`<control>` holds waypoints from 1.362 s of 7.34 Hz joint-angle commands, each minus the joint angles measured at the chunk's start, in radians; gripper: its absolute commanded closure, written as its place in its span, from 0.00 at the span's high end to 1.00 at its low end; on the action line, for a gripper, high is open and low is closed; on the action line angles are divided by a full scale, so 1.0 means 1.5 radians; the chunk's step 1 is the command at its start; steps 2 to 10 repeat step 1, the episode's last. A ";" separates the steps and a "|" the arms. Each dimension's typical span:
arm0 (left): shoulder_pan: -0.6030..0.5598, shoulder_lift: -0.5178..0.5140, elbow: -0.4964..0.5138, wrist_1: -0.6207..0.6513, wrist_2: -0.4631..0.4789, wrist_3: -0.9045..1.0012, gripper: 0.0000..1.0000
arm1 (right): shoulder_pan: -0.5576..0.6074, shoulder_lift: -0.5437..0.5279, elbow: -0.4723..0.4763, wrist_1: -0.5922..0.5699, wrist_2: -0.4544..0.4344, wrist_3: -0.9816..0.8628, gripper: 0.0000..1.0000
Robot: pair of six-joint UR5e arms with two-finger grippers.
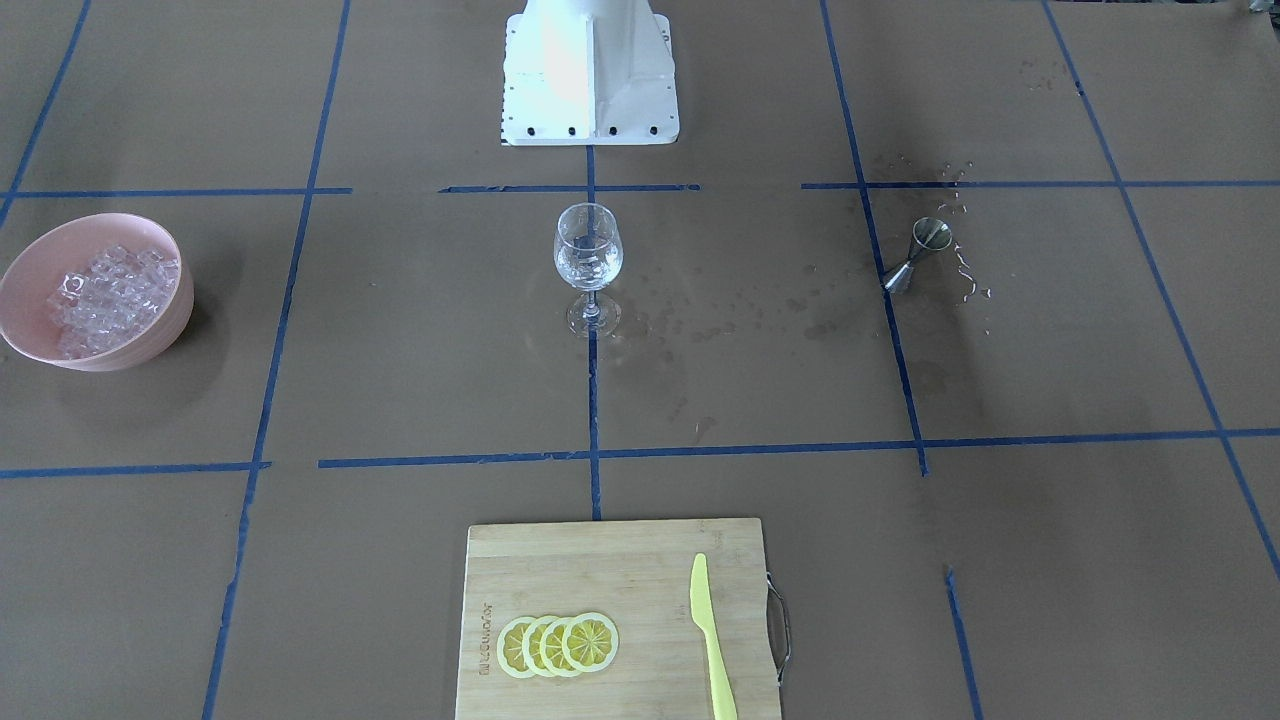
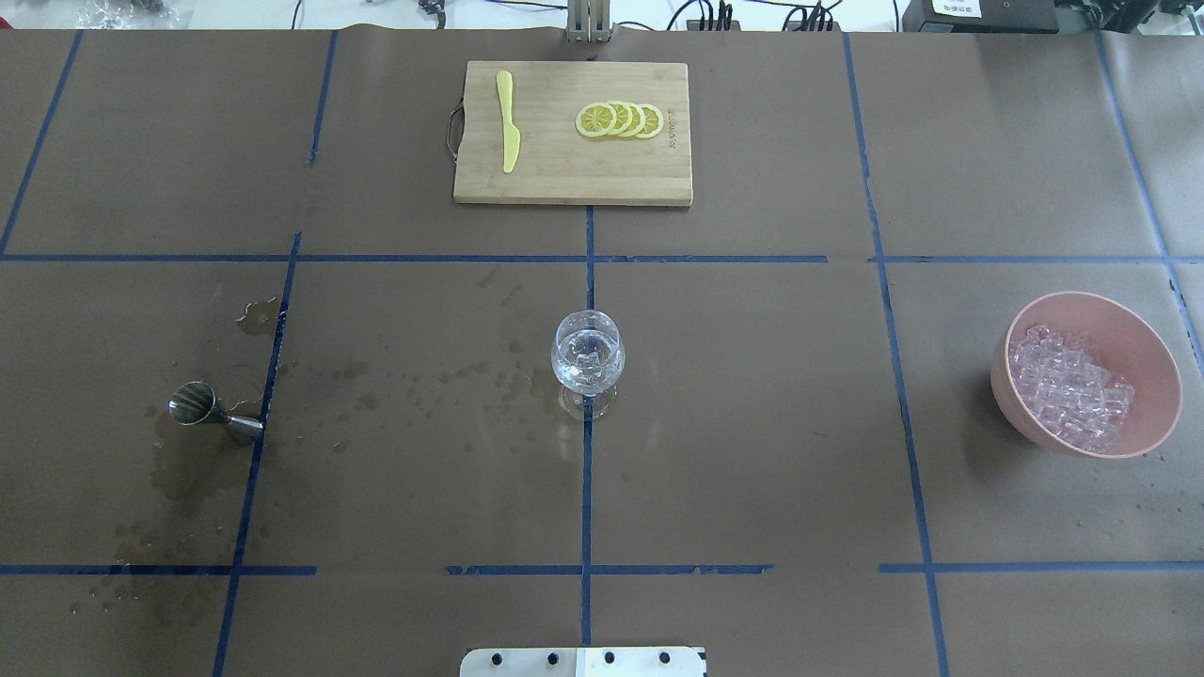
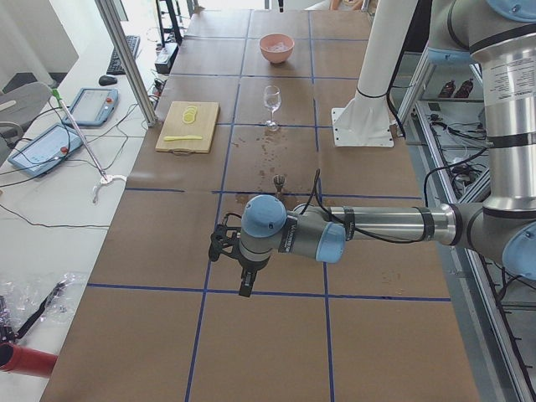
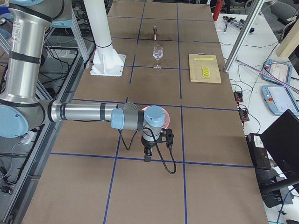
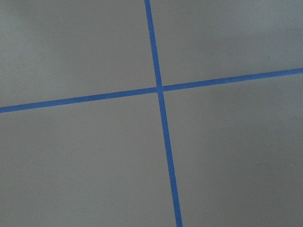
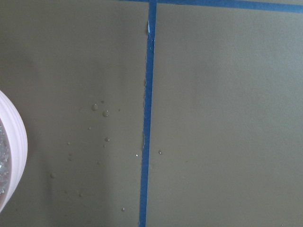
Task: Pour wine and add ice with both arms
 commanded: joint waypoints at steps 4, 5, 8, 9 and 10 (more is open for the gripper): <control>0.000 -0.001 -0.001 0.000 0.000 0.001 1.00 | 0.000 0.000 -0.002 0.000 0.000 0.002 1.00; 0.000 -0.001 -0.001 0.000 0.000 0.001 1.00 | 0.000 0.000 -0.002 0.000 0.000 0.002 1.00; 0.000 -0.001 -0.001 0.000 0.000 0.001 1.00 | 0.000 0.000 -0.002 0.000 0.000 0.002 1.00; 0.000 -0.001 -0.001 0.000 0.000 0.001 1.00 | 0.000 0.000 -0.002 0.000 0.000 0.002 1.00; 0.000 -0.001 -0.001 0.000 0.000 0.001 1.00 | 0.000 0.000 -0.002 0.000 0.000 0.002 1.00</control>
